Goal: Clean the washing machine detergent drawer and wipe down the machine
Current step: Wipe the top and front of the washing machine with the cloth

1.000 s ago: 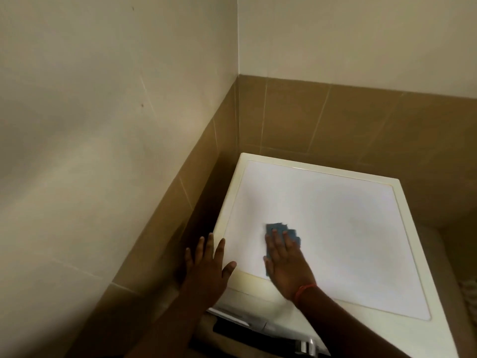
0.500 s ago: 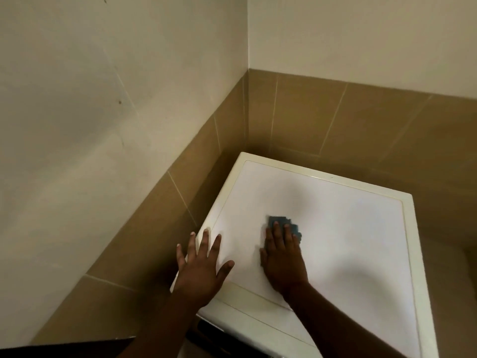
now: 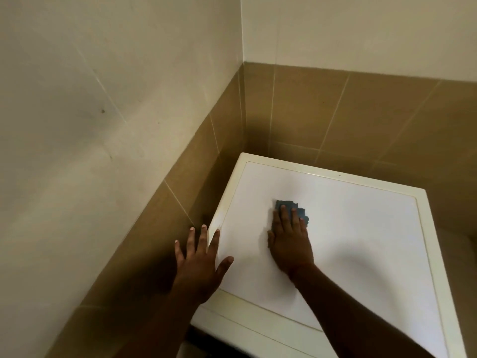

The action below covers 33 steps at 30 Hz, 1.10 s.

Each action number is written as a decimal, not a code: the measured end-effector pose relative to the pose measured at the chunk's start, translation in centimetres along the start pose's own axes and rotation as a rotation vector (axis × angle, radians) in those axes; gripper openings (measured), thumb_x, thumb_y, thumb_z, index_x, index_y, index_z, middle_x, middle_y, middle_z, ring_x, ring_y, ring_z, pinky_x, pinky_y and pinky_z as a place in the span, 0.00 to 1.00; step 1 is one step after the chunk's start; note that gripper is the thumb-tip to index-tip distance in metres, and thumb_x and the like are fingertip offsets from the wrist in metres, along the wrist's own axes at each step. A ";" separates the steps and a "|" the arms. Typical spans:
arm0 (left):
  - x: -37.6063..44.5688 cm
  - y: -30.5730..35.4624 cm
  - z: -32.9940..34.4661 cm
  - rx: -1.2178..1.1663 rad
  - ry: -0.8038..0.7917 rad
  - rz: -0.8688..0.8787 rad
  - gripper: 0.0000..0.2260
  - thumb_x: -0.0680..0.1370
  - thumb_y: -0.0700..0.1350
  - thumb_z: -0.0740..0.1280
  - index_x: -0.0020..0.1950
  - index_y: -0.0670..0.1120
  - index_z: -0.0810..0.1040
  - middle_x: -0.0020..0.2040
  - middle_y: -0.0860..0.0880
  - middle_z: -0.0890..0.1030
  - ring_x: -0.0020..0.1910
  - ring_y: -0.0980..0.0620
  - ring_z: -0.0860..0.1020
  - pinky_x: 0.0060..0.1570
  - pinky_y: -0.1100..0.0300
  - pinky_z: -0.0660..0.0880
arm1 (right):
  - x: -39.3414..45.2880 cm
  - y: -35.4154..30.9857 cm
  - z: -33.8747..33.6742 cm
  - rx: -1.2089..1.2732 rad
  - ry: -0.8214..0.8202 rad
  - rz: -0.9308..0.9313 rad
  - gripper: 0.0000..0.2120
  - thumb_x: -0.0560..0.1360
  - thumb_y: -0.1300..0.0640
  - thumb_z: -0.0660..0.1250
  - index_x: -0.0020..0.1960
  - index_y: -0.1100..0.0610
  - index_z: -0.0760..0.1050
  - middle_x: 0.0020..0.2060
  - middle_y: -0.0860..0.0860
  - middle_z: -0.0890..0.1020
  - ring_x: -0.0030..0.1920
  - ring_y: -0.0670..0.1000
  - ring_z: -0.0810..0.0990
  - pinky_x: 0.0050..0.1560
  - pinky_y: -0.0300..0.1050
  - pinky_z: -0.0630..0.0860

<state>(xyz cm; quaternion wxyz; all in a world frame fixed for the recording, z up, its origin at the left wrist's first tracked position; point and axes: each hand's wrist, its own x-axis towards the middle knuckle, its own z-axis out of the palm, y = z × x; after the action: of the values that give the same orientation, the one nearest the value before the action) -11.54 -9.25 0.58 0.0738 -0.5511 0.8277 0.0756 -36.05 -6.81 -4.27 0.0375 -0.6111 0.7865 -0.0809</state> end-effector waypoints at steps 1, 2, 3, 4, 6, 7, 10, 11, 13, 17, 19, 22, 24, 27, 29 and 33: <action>0.5 -0.3 0.1 0.007 -0.004 0.011 0.41 0.69 0.74 0.27 0.79 0.56 0.40 0.80 0.47 0.43 0.78 0.42 0.41 0.71 0.35 0.39 | 0.0 -0.6 0.0 0.001 -0.035 -0.068 0.28 0.82 0.46 0.47 0.78 0.56 0.55 0.77 0.56 0.57 0.77 0.60 0.53 0.75 0.58 0.53; 1.2 -0.6 0.1 0.009 -0.003 0.026 0.42 0.69 0.74 0.26 0.79 0.56 0.41 0.80 0.47 0.43 0.78 0.41 0.41 0.71 0.34 0.39 | 0.3 -0.6 0.0 -0.017 -0.060 -0.161 0.28 0.82 0.46 0.48 0.79 0.55 0.54 0.77 0.56 0.57 0.77 0.61 0.53 0.76 0.59 0.55; 1.8 -0.9 0.3 0.005 0.003 0.039 0.42 0.69 0.74 0.27 0.79 0.56 0.42 0.80 0.47 0.44 0.78 0.41 0.42 0.71 0.34 0.40 | 1.0 0.1 -0.2 -0.037 -0.073 -0.204 0.28 0.81 0.47 0.49 0.79 0.56 0.54 0.77 0.57 0.58 0.77 0.62 0.55 0.75 0.60 0.57; 2.4 -1.2 0.3 0.003 0.008 0.054 0.42 0.70 0.74 0.27 0.79 0.56 0.44 0.80 0.46 0.45 0.78 0.41 0.43 0.72 0.34 0.41 | 2.1 1.1 -0.4 -0.054 -0.052 -0.170 0.28 0.81 0.47 0.49 0.78 0.57 0.55 0.76 0.59 0.60 0.75 0.63 0.58 0.73 0.61 0.59; 3.5 -1.8 0.6 -0.008 0.016 0.073 0.40 0.72 0.73 0.31 0.79 0.55 0.48 0.80 0.46 0.49 0.78 0.40 0.46 0.72 0.33 0.44 | 4.0 2.7 -0.3 -0.071 0.020 0.114 0.28 0.80 0.48 0.49 0.77 0.59 0.59 0.75 0.61 0.63 0.74 0.65 0.61 0.73 0.62 0.59; 4.1 -2.2 0.7 -0.014 0.023 0.079 0.39 0.74 0.73 0.33 0.79 0.54 0.50 0.80 0.45 0.51 0.78 0.40 0.48 0.71 0.33 0.46 | 4.8 2.5 -0.1 -0.066 0.029 0.235 0.29 0.79 0.47 0.49 0.76 0.60 0.60 0.74 0.62 0.64 0.74 0.66 0.61 0.73 0.62 0.57; 6.0 -3.3 0.9 -0.006 0.029 0.107 0.37 0.77 0.71 0.39 0.79 0.52 0.57 0.78 0.43 0.58 0.77 0.38 0.55 0.70 0.32 0.51 | 6.2 0.8 0.8 -0.074 -0.017 0.087 0.29 0.79 0.47 0.48 0.75 0.60 0.64 0.73 0.61 0.66 0.73 0.66 0.63 0.72 0.62 0.59; 6.5 -3.4 0.8 0.005 0.034 0.127 0.37 0.77 0.71 0.40 0.78 0.52 0.58 0.78 0.43 0.59 0.77 0.37 0.55 0.70 0.32 0.52 | 6.6 1.3 0.6 -0.100 -0.025 0.000 0.29 0.79 0.47 0.48 0.75 0.60 0.64 0.73 0.61 0.66 0.72 0.66 0.64 0.71 0.63 0.62; 7.5 -3.6 0.5 0.029 0.042 0.181 0.37 0.77 0.71 0.40 0.78 0.51 0.58 0.78 0.42 0.60 0.77 0.37 0.56 0.70 0.31 0.54 | 8.1 2.5 0.3 -0.104 0.019 0.118 0.29 0.79 0.48 0.48 0.75 0.60 0.63 0.73 0.62 0.66 0.72 0.67 0.64 0.71 0.63 0.62; 9.3 -3.1 -0.1 0.040 0.051 0.233 0.36 0.78 0.71 0.41 0.78 0.51 0.60 0.77 0.42 0.62 0.76 0.37 0.59 0.69 0.31 0.57 | 10.3 -0.2 0.9 -0.061 0.019 0.252 0.29 0.78 0.47 0.49 0.74 0.61 0.64 0.73 0.62 0.66 0.73 0.67 0.62 0.72 0.62 0.58; 9.9 -2.9 -0.2 0.036 0.054 0.241 0.36 0.77 0.71 0.42 0.77 0.51 0.60 0.77 0.42 0.63 0.76 0.37 0.60 0.69 0.31 0.58 | 11.3 0.6 1.1 -0.126 -0.007 0.039 0.29 0.78 0.47 0.46 0.75 0.60 0.64 0.73 0.61 0.66 0.72 0.65 0.64 0.71 0.63 0.61; 10.6 -3.0 -0.1 0.020 0.063 0.239 0.36 0.77 0.71 0.41 0.78 0.52 0.58 0.78 0.43 0.60 0.77 0.37 0.56 0.70 0.31 0.55 | 13.1 2.1 0.4 -0.064 0.066 0.328 0.28 0.80 0.47 0.50 0.77 0.59 0.60 0.75 0.60 0.63 0.74 0.65 0.60 0.72 0.63 0.56; 10.8 -3.1 0.0 0.015 0.070 0.238 0.36 0.77 0.71 0.41 0.78 0.52 0.59 0.78 0.43 0.61 0.76 0.37 0.57 0.70 0.32 0.56 | 14.2 0.9 0.9 -0.069 0.042 0.363 0.28 0.80 0.47 0.49 0.77 0.59 0.59 0.75 0.60 0.62 0.75 0.65 0.57 0.73 0.62 0.52; 10.9 -3.4 0.3 0.013 0.068 0.247 0.35 0.78 0.70 0.43 0.77 0.51 0.61 0.77 0.42 0.63 0.75 0.37 0.60 0.68 0.31 0.59 | 15.7 1.3 1.1 -0.119 -0.003 0.091 0.30 0.79 0.46 0.43 0.76 0.60 0.62 0.74 0.60 0.65 0.73 0.65 0.62 0.71 0.63 0.60; 11.0 -3.6 0.5 0.009 0.083 0.244 0.35 0.78 0.70 0.43 0.78 0.51 0.61 0.77 0.42 0.63 0.75 0.37 0.61 0.68 0.31 0.59 | 16.9 2.5 0.4 -0.073 0.011 0.265 0.29 0.80 0.47 0.44 0.77 0.59 0.58 0.75 0.60 0.63 0.74 0.65 0.60 0.72 0.63 0.58; 11.4 -3.9 0.6 -0.013 0.099 0.229 0.34 0.78 0.70 0.44 0.78 0.51 0.61 0.77 0.42 0.62 0.75 0.38 0.60 0.69 0.33 0.59 | 18.8 -1.4 0.7 -0.054 -0.013 0.296 0.30 0.79 0.48 0.43 0.77 0.61 0.56 0.76 0.61 0.60 0.75 0.65 0.58 0.73 0.61 0.54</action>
<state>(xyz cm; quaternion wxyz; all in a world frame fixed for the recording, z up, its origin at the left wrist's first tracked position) -12.29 -20.89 -2.53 0.0205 -0.4566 0.8873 0.0616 -39.34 -25.37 -3.96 0.0377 -0.4896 0.8697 -0.0491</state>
